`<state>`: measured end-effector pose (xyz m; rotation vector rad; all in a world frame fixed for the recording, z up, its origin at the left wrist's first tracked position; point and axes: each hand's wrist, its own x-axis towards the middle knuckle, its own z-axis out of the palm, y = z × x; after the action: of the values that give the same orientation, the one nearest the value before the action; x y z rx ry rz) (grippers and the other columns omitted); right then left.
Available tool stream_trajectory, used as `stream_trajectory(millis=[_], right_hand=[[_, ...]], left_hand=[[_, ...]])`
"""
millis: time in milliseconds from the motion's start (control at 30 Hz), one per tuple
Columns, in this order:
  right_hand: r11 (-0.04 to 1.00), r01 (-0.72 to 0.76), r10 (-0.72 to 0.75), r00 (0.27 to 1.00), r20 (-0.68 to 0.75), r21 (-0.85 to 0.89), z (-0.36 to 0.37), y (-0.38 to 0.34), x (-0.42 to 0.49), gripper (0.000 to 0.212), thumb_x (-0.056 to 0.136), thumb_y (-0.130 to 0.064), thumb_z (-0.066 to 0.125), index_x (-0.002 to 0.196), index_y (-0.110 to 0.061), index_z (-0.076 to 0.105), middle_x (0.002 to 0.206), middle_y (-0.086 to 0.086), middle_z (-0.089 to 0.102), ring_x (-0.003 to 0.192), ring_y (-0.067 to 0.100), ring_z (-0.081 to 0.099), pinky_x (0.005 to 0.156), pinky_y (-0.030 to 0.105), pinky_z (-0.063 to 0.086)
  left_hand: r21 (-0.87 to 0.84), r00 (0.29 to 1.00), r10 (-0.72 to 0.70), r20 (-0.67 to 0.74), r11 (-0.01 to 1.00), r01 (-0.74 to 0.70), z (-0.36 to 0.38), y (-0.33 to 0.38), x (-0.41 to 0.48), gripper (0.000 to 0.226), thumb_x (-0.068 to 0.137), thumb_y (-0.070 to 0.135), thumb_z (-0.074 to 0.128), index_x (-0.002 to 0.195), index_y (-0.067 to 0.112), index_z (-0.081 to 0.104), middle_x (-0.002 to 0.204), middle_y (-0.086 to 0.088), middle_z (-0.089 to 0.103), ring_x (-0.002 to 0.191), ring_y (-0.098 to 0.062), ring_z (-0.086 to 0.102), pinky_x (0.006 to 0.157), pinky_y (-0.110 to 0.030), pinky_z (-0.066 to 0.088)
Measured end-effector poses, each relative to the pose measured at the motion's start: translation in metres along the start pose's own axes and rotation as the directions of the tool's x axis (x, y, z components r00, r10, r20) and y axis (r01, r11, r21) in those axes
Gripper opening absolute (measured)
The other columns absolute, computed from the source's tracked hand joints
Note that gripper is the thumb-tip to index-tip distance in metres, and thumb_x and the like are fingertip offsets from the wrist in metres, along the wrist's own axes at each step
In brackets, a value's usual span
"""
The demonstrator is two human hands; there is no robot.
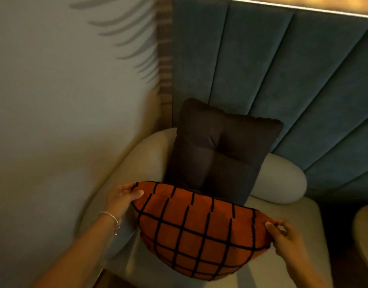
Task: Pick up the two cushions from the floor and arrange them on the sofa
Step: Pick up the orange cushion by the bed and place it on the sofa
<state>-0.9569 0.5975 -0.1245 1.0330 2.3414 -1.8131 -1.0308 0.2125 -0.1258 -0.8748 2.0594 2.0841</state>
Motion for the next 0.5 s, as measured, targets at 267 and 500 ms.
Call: stream_trajectory(millis=[267, 500], right_hand=[[0.997, -0.062, 0.065, 0.994, -0.089, 0.034, 0.054, 0.013, 0.048, 0.005, 0.088, -0.006, 0.055, 0.083, -0.007, 0.054, 0.061, 0.008, 0.053, 0.052, 0.018, 0.045, 0.03, 0.012, 0.032], [0.996, -0.079, 0.076, 0.995, -0.057, -0.045, 0.082, 0.032, 0.088, 0.014, 0.087, -0.012, 0.055, 0.079, -0.024, 0.053, 0.073, 0.006, 0.059, 0.067, 0.022, 0.054, 0.057, 0.03, 0.042]], left_hand=[[0.172, 0.991, -0.06, 0.116, 0.984, 0.039, 0.023, 0.002, 0.107, 0.041, 0.07, -0.01, 0.069, 0.11, -0.01, 0.06, 0.114, -0.029, 0.063, 0.104, -0.038, 0.061, 0.101, -0.05, 0.044], [0.315, 0.989, -0.131, 0.063, 0.943, 0.105, 0.054, -0.027, 0.167, 0.039, 0.079, 0.011, 0.067, 0.114, -0.004, 0.062, 0.113, -0.024, 0.065, 0.108, -0.039, 0.059, 0.096, -0.043, 0.044]])
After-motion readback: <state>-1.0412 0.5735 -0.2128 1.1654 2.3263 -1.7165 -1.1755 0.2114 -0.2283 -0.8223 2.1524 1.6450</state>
